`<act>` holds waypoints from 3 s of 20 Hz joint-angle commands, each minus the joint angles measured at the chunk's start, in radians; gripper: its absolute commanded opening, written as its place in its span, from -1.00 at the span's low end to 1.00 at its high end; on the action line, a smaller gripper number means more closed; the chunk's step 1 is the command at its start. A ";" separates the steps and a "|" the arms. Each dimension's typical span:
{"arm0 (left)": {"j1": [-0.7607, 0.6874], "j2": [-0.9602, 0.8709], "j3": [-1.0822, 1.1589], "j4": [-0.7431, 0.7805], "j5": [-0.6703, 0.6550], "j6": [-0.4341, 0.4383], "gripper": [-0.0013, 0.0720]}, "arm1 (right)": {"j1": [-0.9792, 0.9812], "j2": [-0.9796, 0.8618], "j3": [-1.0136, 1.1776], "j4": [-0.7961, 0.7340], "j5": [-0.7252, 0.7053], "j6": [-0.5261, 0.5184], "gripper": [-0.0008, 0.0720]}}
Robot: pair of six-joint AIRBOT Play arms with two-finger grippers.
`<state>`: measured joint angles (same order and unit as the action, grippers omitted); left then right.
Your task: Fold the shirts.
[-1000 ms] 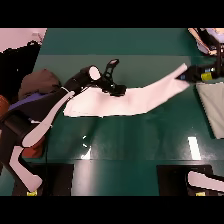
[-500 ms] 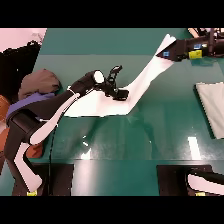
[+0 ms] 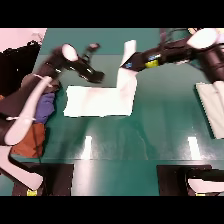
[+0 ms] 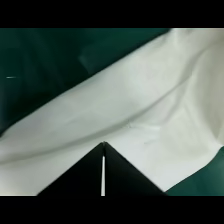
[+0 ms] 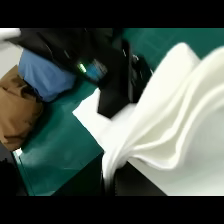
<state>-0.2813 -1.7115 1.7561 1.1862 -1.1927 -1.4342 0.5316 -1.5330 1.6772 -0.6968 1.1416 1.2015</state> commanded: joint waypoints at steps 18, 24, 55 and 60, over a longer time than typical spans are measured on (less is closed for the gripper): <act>0.327 0.233 0.011 0.063 -0.181 0.002 -0.90 | 0.046 -0.204 -0.083 -0.116 0.040 0.014 0.20; 0.327 0.233 0.011 0.010 -0.151 0.002 -0.90 | -0.179 -0.035 -0.491 -0.084 -0.112 0.038 0.67; 0.001 0.233 0.011 -0.054 -0.032 0.001 -0.90 | -0.836 0.074 -0.127 -0.272 0.043 0.093 -0.93; -0.056 0.233 0.011 -0.054 0.037 -0.002 -0.90 | -1.131 0.071 -0.127 -0.266 0.020 0.092 -0.93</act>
<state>-0.3054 -1.4788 1.7676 1.1320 -1.1992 -1.4338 -0.4423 -1.4700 1.5497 -0.9569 1.1698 1.2930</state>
